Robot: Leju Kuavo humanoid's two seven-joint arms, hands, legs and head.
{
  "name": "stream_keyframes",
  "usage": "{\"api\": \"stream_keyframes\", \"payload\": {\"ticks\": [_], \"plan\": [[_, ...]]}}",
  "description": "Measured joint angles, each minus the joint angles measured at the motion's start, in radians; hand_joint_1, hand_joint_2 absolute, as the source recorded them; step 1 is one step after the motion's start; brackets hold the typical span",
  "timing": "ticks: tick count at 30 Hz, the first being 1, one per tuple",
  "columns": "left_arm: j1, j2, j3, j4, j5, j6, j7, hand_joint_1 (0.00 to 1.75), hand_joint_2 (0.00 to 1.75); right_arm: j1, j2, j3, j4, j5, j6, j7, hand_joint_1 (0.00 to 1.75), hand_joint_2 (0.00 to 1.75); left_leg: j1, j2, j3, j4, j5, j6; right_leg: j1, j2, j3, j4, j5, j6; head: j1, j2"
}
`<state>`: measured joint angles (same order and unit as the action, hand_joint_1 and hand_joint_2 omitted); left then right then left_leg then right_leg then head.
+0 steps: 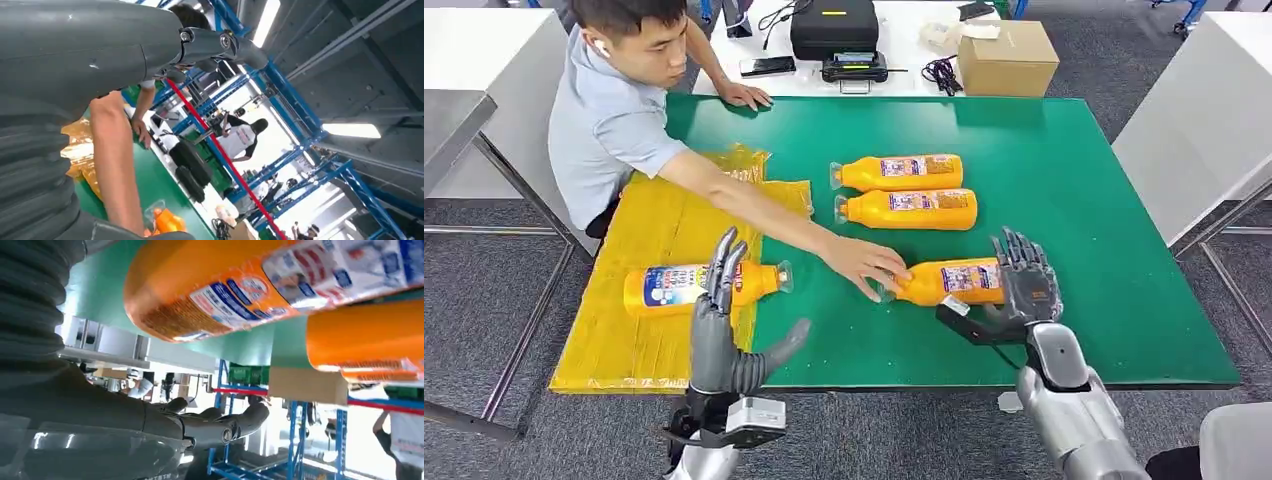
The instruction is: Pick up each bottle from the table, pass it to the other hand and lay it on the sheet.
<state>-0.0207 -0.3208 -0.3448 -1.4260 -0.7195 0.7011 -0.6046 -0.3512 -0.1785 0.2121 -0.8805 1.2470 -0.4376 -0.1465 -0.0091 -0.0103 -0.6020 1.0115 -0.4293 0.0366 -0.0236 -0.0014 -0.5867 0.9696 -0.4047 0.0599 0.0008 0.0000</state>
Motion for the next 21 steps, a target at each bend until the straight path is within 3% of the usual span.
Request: {"api": "stream_keyframes", "payload": {"ticks": [9,21], "plan": [[-0.006,0.0,-0.011,0.022,-0.014,0.0,0.026,0.0,1.75,-0.063,-0.006,0.037,0.092,-0.005,0.181,0.057,0.0,1.75,0.0,0.001,0.001,0.0,0.0,0.0,0.0,0.001,0.0,0.0,0.0,0.0,0.0,0.0],[-0.014,0.011,-0.056,0.043,-0.002,0.0,0.05,0.0,1.75,-0.157,-0.037,0.083,0.182,0.002,0.25,0.081,0.0,1.75,-0.001,0.0,0.001,0.0,0.001,0.002,0.0,0.0,0.001,0.0,0.002,0.002,0.0,0.0]]}}
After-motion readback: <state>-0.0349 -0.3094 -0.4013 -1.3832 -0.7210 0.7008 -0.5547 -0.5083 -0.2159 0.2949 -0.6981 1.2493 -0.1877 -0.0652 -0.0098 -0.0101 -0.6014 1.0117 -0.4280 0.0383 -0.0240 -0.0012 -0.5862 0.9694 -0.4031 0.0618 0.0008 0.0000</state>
